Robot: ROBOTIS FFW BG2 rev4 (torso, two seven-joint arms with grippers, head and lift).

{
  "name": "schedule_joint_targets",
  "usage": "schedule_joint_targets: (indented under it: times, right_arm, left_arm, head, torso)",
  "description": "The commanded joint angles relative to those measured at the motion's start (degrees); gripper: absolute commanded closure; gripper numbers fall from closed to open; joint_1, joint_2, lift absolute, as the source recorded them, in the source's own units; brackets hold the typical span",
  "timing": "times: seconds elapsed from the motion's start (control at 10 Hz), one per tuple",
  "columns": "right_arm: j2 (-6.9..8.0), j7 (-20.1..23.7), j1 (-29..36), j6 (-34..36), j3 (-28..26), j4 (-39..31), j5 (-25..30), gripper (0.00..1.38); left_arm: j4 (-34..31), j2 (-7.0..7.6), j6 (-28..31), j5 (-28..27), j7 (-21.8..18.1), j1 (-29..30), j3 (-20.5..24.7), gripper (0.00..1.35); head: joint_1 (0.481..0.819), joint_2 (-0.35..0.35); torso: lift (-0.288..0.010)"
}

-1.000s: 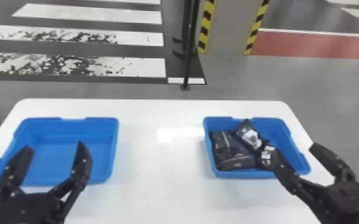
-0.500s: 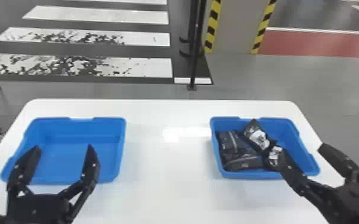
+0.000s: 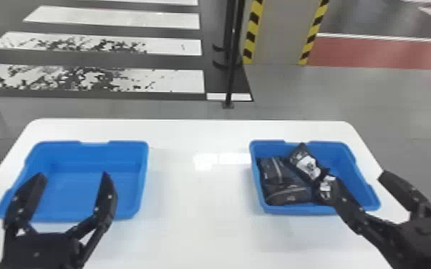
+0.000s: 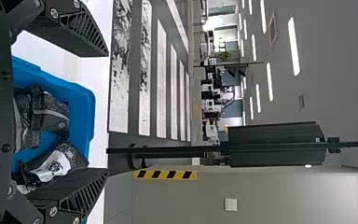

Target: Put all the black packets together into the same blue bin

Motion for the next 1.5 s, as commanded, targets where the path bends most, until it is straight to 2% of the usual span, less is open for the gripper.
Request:
schedule_joint_targets:
  times: [0.0,1.4]
  right_arm:
    - [-0.05,0.0,0.0,0.0,0.0,0.0,0.0,0.15]
    - [-0.22,0.1,-0.5,-1.7,0.5,0.6,0.3,0.15]
  left_arm:
    - [0.0,-0.02,-0.1,0.2,0.0,0.0,0.0,0.16]
    - [0.1,0.07,0.1,0.3,-0.5,-0.7,-0.2,0.17]
  head:
    - [0.695,-0.098]
    - [0.695,-0.101]
  torso:
    - [-0.110]
    - [-0.110]
